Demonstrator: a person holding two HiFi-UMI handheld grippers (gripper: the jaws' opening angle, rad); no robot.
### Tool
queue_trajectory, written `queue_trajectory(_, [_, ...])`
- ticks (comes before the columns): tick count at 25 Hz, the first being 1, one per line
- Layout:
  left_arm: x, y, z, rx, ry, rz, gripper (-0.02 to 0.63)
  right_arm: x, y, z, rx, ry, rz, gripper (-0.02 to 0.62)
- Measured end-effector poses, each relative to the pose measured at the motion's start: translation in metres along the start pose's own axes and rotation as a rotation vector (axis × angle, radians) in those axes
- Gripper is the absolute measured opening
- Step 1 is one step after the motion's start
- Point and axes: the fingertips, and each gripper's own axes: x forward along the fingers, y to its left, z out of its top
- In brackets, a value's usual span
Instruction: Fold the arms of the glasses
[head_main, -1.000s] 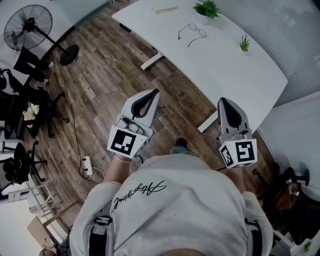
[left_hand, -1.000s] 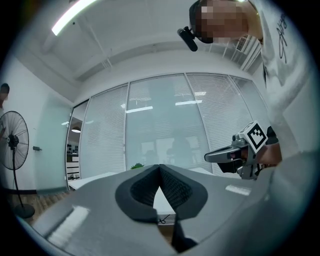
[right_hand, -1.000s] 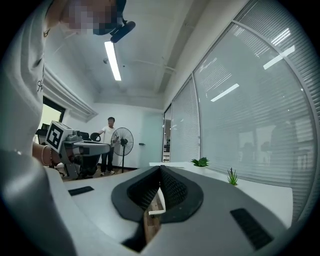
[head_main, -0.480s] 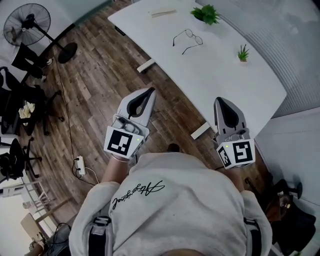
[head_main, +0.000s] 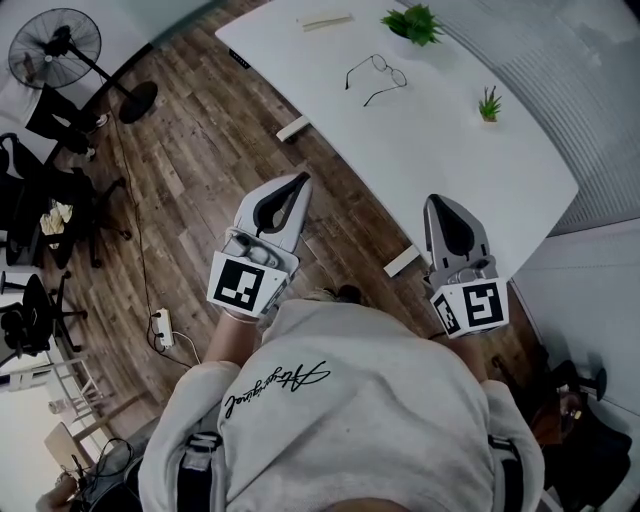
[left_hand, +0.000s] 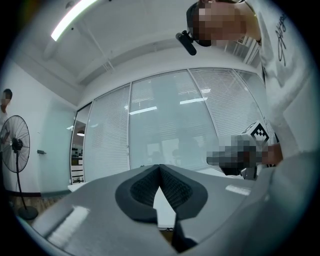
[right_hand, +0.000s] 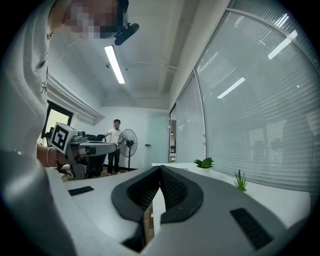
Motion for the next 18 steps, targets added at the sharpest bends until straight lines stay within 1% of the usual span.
queue_trajectory(9, [0.009,0.002,0.0,-0.007,-0.003,0.002,0.0,0.006,-0.008,0.0,0.005,-0.007,-0.001,0.003])
queue_trajectory(12, [0.009,0.001,-0.001,0.006,0.005,0.004,0.0,0.007,-0.008,0.001,0.007,-0.007,0.009,0.003])
queue_trajectory(18, [0.002,0.005,-0.003,-0.009,0.012,0.042,0.0,0.014,-0.003,-0.007,0.02,0.006,0.046,0.003])
